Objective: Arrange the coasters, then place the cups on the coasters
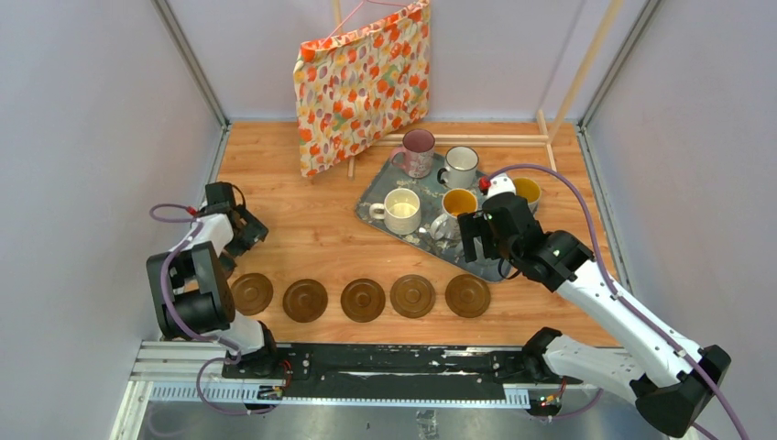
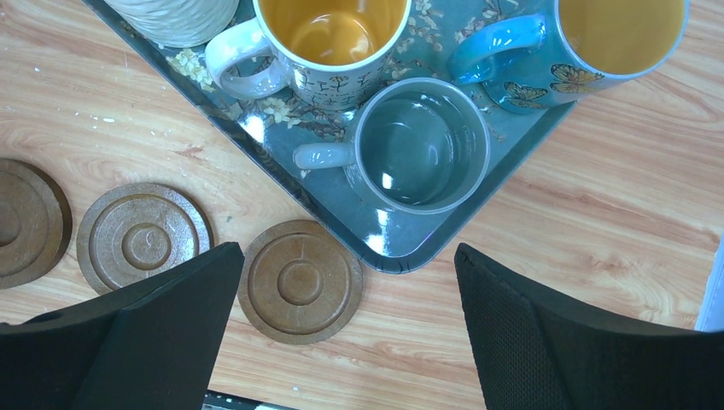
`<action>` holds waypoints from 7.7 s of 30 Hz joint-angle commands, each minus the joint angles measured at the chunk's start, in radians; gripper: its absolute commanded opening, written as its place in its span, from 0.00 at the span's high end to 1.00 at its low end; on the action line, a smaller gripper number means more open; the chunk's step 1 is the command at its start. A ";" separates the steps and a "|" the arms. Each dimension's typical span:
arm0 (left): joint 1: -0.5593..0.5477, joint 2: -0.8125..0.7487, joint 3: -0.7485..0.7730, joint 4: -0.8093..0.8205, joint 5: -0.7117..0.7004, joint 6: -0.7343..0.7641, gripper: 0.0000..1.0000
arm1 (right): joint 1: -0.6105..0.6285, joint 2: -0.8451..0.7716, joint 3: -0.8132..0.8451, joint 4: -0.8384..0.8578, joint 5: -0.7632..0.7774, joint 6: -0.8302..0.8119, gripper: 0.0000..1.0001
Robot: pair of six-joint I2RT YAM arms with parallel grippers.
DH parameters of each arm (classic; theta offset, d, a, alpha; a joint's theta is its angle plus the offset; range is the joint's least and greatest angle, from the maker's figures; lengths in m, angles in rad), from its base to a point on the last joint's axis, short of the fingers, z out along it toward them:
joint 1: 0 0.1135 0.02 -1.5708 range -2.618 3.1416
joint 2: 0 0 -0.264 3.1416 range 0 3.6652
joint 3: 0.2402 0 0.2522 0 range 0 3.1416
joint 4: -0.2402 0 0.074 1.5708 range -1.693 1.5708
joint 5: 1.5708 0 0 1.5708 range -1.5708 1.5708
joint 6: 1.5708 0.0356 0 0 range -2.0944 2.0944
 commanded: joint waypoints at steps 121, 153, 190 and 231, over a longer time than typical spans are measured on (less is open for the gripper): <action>0.429 -0.213 -0.140 -0.082 -0.102 -0.078 0.00 | 0.014 -0.016 -0.008 -0.014 -0.061 0.003 0.01; -0.430 -0.357 0.063 0.000 -0.019 0.187 0.00 | 0.012 -0.023 0.023 -0.058 0.106 0.053 0.00; -1.416 0.246 0.466 0.395 0.127 0.415 0.03 | 0.004 -0.283 0.143 -0.221 0.364 0.121 0.02; -1.344 0.531 0.638 0.379 0.176 0.685 0.64 | 0.005 -0.318 0.184 -0.293 0.398 0.090 0.03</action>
